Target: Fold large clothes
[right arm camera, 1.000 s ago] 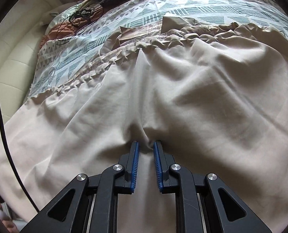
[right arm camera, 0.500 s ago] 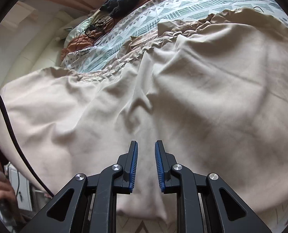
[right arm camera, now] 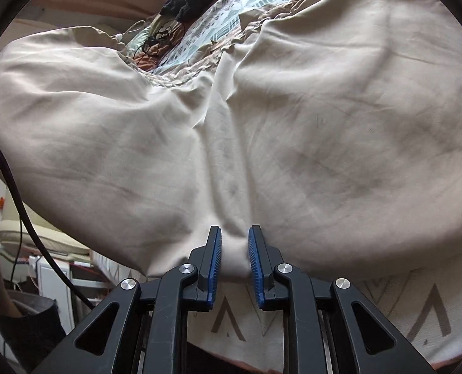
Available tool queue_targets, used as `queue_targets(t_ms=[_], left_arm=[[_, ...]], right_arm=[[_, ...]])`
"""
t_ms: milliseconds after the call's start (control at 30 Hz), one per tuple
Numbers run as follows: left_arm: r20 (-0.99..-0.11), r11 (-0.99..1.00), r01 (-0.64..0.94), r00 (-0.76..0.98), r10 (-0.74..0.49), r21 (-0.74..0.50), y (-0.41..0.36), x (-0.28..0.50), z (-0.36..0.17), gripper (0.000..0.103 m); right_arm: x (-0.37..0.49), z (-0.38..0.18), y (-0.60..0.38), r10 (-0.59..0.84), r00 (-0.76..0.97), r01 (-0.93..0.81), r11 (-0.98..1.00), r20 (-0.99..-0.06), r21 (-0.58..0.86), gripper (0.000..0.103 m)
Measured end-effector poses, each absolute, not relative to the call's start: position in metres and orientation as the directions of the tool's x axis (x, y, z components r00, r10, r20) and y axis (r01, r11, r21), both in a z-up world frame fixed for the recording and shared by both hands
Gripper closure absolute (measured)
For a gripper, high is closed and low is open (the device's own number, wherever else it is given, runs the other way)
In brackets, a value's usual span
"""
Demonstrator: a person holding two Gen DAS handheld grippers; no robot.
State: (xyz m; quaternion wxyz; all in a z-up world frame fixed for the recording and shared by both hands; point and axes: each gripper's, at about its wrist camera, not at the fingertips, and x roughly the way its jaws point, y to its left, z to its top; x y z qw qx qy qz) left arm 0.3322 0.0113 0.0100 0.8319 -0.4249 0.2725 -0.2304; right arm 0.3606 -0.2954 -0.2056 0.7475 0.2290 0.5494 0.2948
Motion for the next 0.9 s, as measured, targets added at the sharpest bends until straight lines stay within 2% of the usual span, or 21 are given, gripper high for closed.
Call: queue_targets(t_ms=[267,567,800,867,900], left_arm=[[-0.288,0.516,0.144,0.69,-0.664,-0.844,-0.055,0.388,0.004,0.092],[-0.381,0.526,0.122,0.556,-0.739,-0.842,-0.157,0.447,-0.034,0.092],[-0.431,0.55,0.171,0.451,-0.782,-0.818,-0.23,0.446,-0.047,0.092],[-0.471,0.58,0.198,0.409,-0.782,-0.79,-0.249,0.44,-0.05,0.091],[-0.506,0.603,0.207,0.376,-0.776,-0.771,-0.259,0.439,-0.052,0.087]], right_arm=[[0.35,-0.187,-0.385,0.682,0.352,-0.119,0.712,-0.641,0.692,0.084],[0.335,-0.2,-0.48,0.629,0.442,0.047,0.696,-0.64,0.717,0.084],[0.319,-0.205,-0.53,0.573,0.494,0.133,0.693,-0.654,0.708,0.084],[0.316,-0.207,-0.535,0.566,0.499,0.144,0.692,-0.656,0.707,0.084],[0.317,-0.208,-0.536,0.564,0.5,0.148,0.691,-0.657,0.707,0.084]])
